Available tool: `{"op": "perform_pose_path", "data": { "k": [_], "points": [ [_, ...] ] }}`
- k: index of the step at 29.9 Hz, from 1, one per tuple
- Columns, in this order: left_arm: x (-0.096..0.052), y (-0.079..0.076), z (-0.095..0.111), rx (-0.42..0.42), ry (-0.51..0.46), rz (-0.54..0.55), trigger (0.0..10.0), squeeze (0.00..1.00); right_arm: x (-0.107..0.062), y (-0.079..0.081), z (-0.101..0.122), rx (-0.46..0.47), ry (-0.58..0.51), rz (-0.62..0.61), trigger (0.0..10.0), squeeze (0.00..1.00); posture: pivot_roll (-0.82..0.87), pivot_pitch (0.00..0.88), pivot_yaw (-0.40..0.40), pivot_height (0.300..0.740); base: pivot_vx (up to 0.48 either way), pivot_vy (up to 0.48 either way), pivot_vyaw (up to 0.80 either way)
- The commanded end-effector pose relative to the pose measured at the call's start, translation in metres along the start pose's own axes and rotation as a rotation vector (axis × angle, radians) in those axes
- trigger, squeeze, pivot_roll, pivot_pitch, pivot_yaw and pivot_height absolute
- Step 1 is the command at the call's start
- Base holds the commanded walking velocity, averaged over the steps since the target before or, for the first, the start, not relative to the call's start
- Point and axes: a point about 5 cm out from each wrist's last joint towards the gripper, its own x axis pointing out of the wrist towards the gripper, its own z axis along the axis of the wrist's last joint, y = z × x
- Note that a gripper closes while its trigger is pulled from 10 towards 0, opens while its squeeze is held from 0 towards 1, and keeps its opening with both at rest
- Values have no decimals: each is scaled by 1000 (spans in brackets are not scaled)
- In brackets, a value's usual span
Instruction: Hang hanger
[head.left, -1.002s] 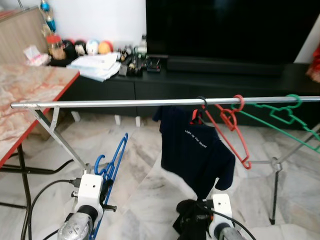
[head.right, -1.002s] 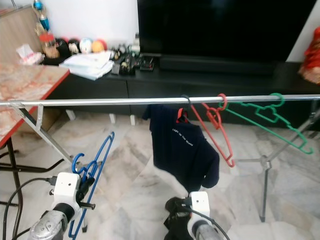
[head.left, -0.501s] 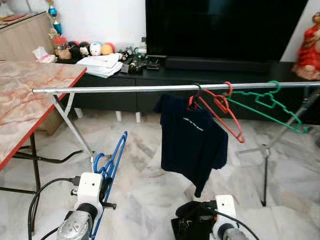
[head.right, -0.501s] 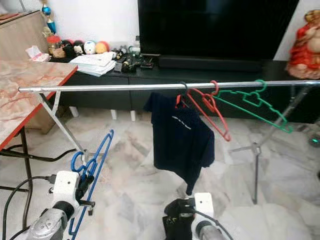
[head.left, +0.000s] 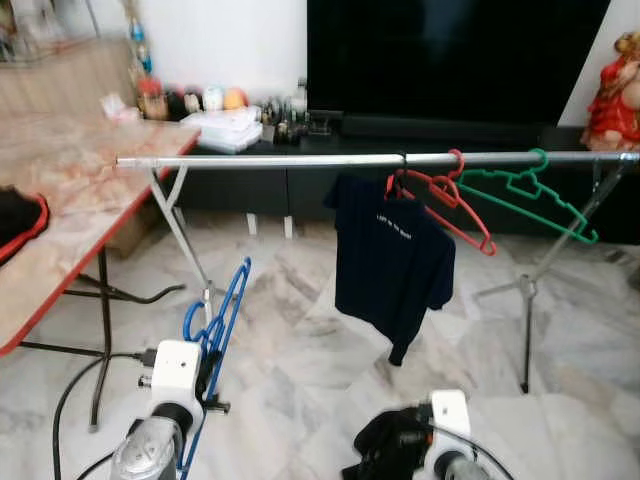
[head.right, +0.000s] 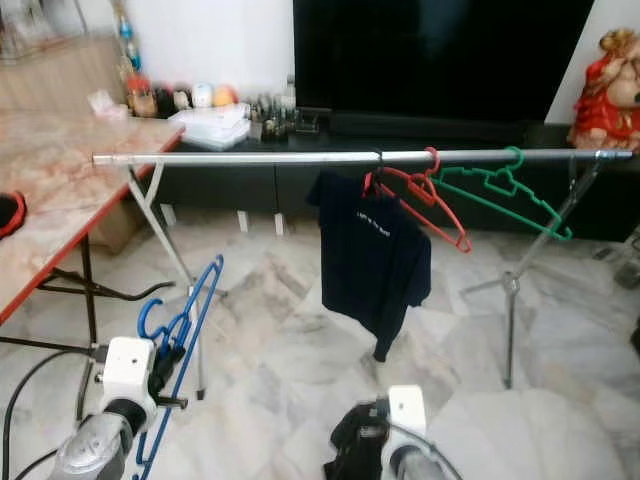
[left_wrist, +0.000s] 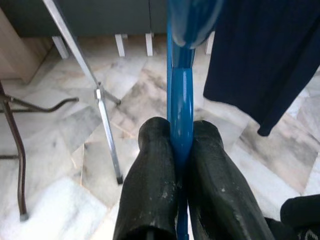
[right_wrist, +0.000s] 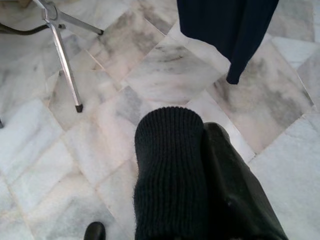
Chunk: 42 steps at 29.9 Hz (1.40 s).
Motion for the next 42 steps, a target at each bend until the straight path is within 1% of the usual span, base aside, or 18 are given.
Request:
{"op": "perform_pose_path", "data": {
  "k": [1,13,23,28,42],
  "points": [
    [1,1,3,-1,-7,5,10000,0,2,0,8,-7,-26,-1,10000,0,91,45,-8,740,0,480,0],
    [1,1,4,4,-12,2,10000,0,3,0,12,-8,-35,-2,10000,0,95,47,-7,740,0,466,0],
    [1,-1,4,16,-12,-9,10000,0,4,3,13,-6,-38,7,10000,0,97,46,-6,740,0,0,0],
    [1,-3,6,1,-21,-20,10000,0,4,3,13,-5,-37,10,10000,0,97,46,-6,740,0,0,0],
    [2,-4,7,1,-24,-23,10000,0,5,4,14,-4,-41,17,10000,0,98,49,-6,740,-283,0,0]
  ]
}}
